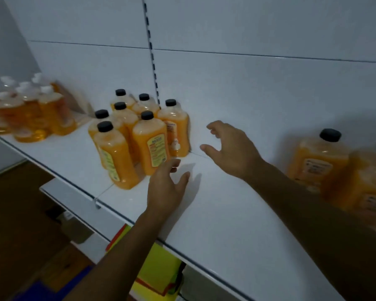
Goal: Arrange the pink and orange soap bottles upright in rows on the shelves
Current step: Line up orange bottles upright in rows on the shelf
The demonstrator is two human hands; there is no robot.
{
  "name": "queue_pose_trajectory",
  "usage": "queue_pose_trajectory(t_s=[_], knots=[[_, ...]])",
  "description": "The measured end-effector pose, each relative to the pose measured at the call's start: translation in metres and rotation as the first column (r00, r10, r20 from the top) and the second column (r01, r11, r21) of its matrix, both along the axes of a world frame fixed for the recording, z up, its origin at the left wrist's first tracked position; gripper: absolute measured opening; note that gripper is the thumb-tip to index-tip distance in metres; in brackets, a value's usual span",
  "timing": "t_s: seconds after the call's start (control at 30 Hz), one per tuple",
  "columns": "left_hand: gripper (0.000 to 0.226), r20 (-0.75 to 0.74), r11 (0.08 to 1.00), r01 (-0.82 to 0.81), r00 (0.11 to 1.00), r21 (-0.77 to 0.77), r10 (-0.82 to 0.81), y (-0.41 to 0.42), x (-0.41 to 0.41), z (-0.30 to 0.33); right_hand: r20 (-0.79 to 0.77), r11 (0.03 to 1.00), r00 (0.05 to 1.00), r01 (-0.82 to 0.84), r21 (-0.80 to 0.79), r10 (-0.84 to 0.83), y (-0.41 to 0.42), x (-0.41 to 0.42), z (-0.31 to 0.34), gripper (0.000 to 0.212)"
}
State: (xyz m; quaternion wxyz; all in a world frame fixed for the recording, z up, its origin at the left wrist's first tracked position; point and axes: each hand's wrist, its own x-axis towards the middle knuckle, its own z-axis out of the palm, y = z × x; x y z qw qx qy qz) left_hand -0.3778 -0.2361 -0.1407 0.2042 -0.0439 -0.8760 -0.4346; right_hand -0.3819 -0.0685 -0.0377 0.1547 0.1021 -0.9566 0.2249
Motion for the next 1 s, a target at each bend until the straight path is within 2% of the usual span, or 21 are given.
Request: queue_pose_trajectory(t_s=[0.1,0.23,0.3,0.37,0.43,0.5,0.57,0.63,0.8,0.87,0.93,1.0], knots=[[0.029,-0.107,0.992,-0.103,0.988,0.069,0.11,-0.042,0.012,-0.001,0.031,0.963,0.988,-0.141,-0.229,0.152,-0.044,-0.017,-0.005,0.051],[0.014,-0.233,0.947,-0.268,0.924,0.177,0.305,-0.088,0.023,-0.005,-0.023,0.908,0.973,-0.222,-0.354,0.229,-0.097,-0.028,-0.01,0.043],[0.021,-0.221,0.904,-0.345,0.889,0.255,0.401,-0.11,0.02,-0.01,-0.046,0.892,0.959,-0.278,-0.355,0.28,-0.122,-0.028,-0.013,0.043],[0.036,-0.119,0.867,-0.396,0.887,0.301,0.447,-0.128,0.012,-0.012,-0.069,0.886,0.945,-0.323,-0.332,0.319,-0.145,-0.026,-0.015,0.049],[0.054,0.012,0.872,-0.388,0.915,0.299,0.403,-0.143,0.004,-0.013,-0.084,0.892,0.941,-0.337,-0.301,0.327,-0.163,-0.027,-0.015,0.054],[0.07,0.107,0.906,-0.294,0.956,0.303,0.275,-0.149,-0.001,-0.011,-0.101,0.914,0.951,-0.309,-0.263,0.292,-0.176,-0.03,-0.016,0.057],[0.073,0.149,0.937,-0.166,0.981,0.308,0.124,-0.151,-0.005,-0.01,-0.108,0.936,0.961,-0.272,-0.225,0.253,-0.182,-0.032,-0.017,0.059],[0.069,0.138,0.957,-0.08,0.99,0.278,0.043,-0.152,-0.008,-0.014,-0.112,0.949,0.966,-0.252,-0.189,0.235,-0.184,-0.034,-0.019,0.058],[0.07,0.079,0.966,-0.036,0.997,0.258,0.016,-0.153,-0.004,-0.016,-0.122,0.932,0.963,-0.263,-0.25,0.239,-0.179,-0.03,-0.02,0.052],[0.091,0.073,0.97,-0.002,0.997,0.242,-0.016,-0.144,0.0,-0.013,-0.128,0.929,0.966,-0.253,-0.271,0.225,-0.175,-0.023,-0.019,0.052],[0.111,0.103,0.988,-0.059,0.994,0.144,0.044,-0.133,0.001,-0.015,-0.119,0.929,0.969,-0.244,-0.279,0.218,-0.169,-0.015,-0.017,0.052],[0.098,0.099,0.99,-0.133,0.987,0.049,0.127,-0.123,0.008,-0.014,-0.086,0.926,0.965,-0.261,-0.271,0.247,-0.16,-0.005,-0.013,0.054]])
